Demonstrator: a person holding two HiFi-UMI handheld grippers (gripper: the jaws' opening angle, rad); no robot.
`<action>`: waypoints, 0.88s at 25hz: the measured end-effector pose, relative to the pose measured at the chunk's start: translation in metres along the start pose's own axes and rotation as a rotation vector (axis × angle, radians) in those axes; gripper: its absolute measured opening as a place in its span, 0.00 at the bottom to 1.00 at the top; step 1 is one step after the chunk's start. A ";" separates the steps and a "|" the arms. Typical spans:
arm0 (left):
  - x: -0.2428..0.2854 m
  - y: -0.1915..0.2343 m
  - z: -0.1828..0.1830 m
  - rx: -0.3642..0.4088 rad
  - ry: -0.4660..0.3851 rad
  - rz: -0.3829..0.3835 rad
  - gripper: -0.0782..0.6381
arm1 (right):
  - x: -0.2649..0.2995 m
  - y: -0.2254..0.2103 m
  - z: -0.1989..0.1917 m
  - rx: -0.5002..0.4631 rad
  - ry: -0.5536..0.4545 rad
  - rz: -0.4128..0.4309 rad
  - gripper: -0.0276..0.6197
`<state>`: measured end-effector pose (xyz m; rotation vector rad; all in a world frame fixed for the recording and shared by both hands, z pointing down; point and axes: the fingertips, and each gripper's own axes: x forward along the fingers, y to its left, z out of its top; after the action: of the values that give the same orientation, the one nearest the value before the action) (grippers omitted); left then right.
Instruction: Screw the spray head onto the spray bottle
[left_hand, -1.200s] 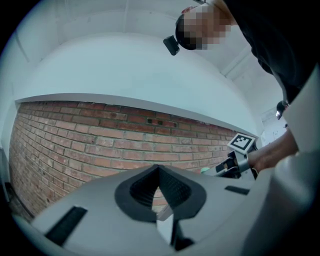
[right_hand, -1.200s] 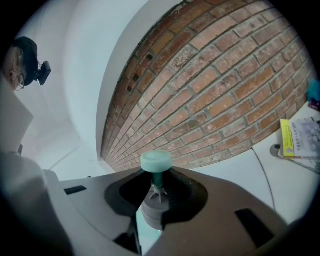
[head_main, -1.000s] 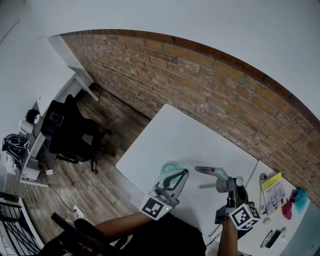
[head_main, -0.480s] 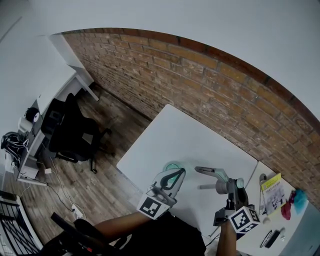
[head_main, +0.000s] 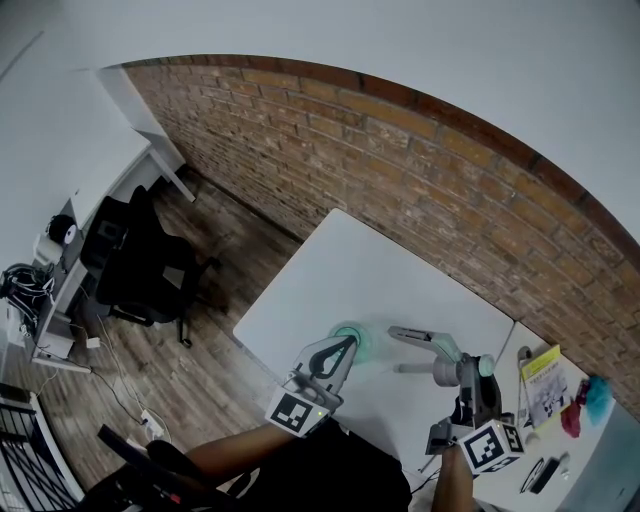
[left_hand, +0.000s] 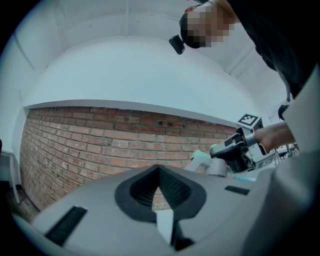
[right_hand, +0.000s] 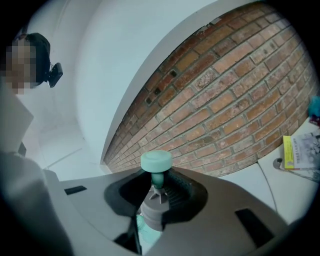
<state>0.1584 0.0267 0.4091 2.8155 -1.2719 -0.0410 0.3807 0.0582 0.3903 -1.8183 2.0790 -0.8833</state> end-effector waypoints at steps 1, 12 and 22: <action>-0.001 0.002 0.000 -0.001 0.003 0.004 0.10 | -0.001 0.003 0.003 0.004 -0.007 0.006 0.16; -0.006 0.008 -0.003 -0.006 0.000 0.015 0.10 | -0.001 0.040 0.037 0.068 -0.107 0.074 0.16; -0.002 0.006 -0.005 -0.010 0.007 0.011 0.10 | -0.003 0.047 0.048 0.063 -0.134 0.082 0.16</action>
<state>0.1526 0.0243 0.4141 2.7977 -1.2819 -0.0363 0.3690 0.0494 0.3249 -1.6990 2.0046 -0.7750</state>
